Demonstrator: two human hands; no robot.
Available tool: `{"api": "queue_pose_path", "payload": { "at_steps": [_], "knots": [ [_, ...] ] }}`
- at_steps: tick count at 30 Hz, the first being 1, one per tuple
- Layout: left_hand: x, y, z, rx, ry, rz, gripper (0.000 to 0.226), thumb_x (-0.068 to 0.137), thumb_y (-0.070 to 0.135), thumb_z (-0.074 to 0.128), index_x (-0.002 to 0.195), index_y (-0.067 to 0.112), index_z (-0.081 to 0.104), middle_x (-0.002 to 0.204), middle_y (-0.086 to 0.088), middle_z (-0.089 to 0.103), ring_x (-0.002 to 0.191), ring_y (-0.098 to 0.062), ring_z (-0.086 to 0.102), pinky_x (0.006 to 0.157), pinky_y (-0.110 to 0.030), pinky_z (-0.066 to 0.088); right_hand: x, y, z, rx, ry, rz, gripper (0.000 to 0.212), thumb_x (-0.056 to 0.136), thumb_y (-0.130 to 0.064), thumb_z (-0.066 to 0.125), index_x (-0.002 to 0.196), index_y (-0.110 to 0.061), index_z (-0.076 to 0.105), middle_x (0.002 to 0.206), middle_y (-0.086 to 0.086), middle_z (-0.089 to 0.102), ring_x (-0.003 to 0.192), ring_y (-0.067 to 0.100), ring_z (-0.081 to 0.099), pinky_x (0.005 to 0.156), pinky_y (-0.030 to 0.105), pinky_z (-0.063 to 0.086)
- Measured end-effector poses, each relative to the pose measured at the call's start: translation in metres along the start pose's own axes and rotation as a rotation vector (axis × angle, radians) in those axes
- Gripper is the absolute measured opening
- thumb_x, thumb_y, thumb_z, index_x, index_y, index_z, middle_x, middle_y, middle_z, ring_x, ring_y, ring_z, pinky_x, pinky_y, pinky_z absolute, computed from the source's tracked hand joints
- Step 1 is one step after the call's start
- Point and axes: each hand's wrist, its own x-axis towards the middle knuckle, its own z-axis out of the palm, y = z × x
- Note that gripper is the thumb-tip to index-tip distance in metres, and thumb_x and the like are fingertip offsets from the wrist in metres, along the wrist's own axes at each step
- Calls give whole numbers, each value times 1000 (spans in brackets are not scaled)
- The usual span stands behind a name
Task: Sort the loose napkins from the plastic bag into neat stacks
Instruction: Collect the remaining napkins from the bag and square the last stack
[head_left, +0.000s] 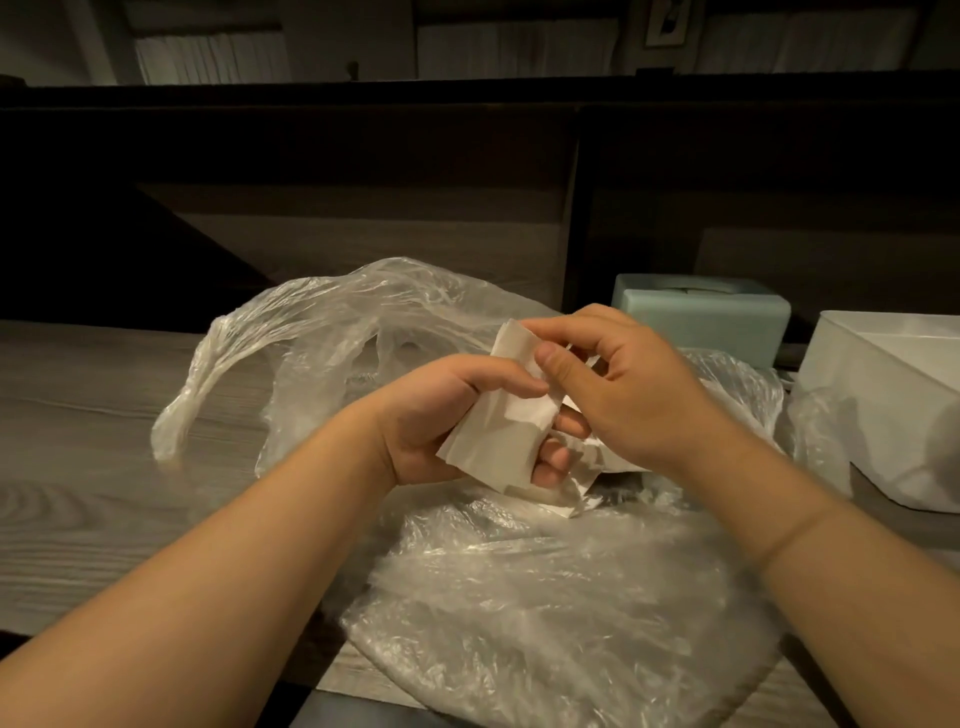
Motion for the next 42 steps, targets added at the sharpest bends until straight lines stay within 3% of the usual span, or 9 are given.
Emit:
{"api": "queue_pose_path", "payload": {
  "at_steps": [4, 9, 15, 20, 22, 25, 33, 38, 42],
  "knots": [
    [5, -1, 2, -229, 88, -1, 39, 94, 30, 56, 123, 3, 60, 99, -17, 65, 83, -30, 60, 84, -42, 49, 1, 1, 0, -80, 82, -10, 35, 99, -34, 60, 134, -37, 61, 109, -20, 50, 101, -4, 50, 86, 14, 42],
    [10, 1, -5, -523, 276, 83, 65, 94, 50, 56, 129, -4, 63, 125, -21, 68, 105, -35, 68, 104, -45, 47, -2, -3, 1, -246, 84, -85, 34, 88, -52, 63, 119, -39, 65, 110, -16, 47, 114, 7, 37, 101, 27, 32],
    [5, 5, -2, -580, 320, 144, 63, 97, 48, 51, 137, -1, 58, 118, -25, 68, 94, -42, 72, 90, -51, 57, -4, -2, 4, -345, 36, -181, 9, 94, -38, 63, 100, -43, 68, 102, -18, 49, 106, 10, 39, 98, 30, 27],
    [3, 7, -2, -598, 357, 242, 61, 101, 44, 46, 147, 5, 48, 132, -22, 67, 123, -41, 64, 102, -56, 50, -1, -14, -3, -138, 1, 217, 27, 100, -39, 57, 81, -28, 74, 76, -3, 69, 65, 11, 56, 66, 41, 47],
    [3, 7, -3, -568, 367, 243, 60, 101, 45, 46, 148, 7, 48, 132, -19, 68, 127, -39, 62, 104, -54, 49, -3, -20, -1, -63, -83, 340, 38, 99, -44, 57, 81, -16, 75, 81, 7, 72, 64, 17, 58, 64, 34, 49],
    [3, 6, -1, -503, 382, 227, 62, 101, 47, 46, 149, 8, 49, 132, -16, 69, 122, -37, 66, 98, -50, 53, -4, -23, 3, 10, -106, 381, 43, 97, -43, 62, 70, -9, 70, 77, 1, 72, 60, 6, 58, 61, 21, 46],
    [4, 3, 6, -414, 389, 252, 61, 101, 45, 45, 149, 8, 49, 130, -14, 70, 122, -36, 66, 98, -48, 53, -2, -25, 5, 121, -172, 475, 35, 96, -33, 64, 64, -17, 64, 50, -20, 52, 56, 4, 48, 68, 27, 41],
    [4, 3, 9, -390, 371, 289, 67, 92, 37, 51, 152, 7, 46, 130, -15, 70, 125, -38, 64, 102, -49, 52, 0, -27, 1, 269, -197, 571, 28, 96, -30, 63, 71, -16, 64, 58, -1, 48, 51, 9, 39, 57, 28, 31],
    [5, 3, 9, -358, 384, 291, 57, 102, 36, 43, 151, 7, 46, 129, -12, 71, 125, -37, 64, 99, -49, 52, 0, -25, 4, 176, -170, 550, 32, 93, -36, 67, 66, -19, 67, 51, -17, 54, 57, 6, 49, 67, 28, 41]
  ]
}}
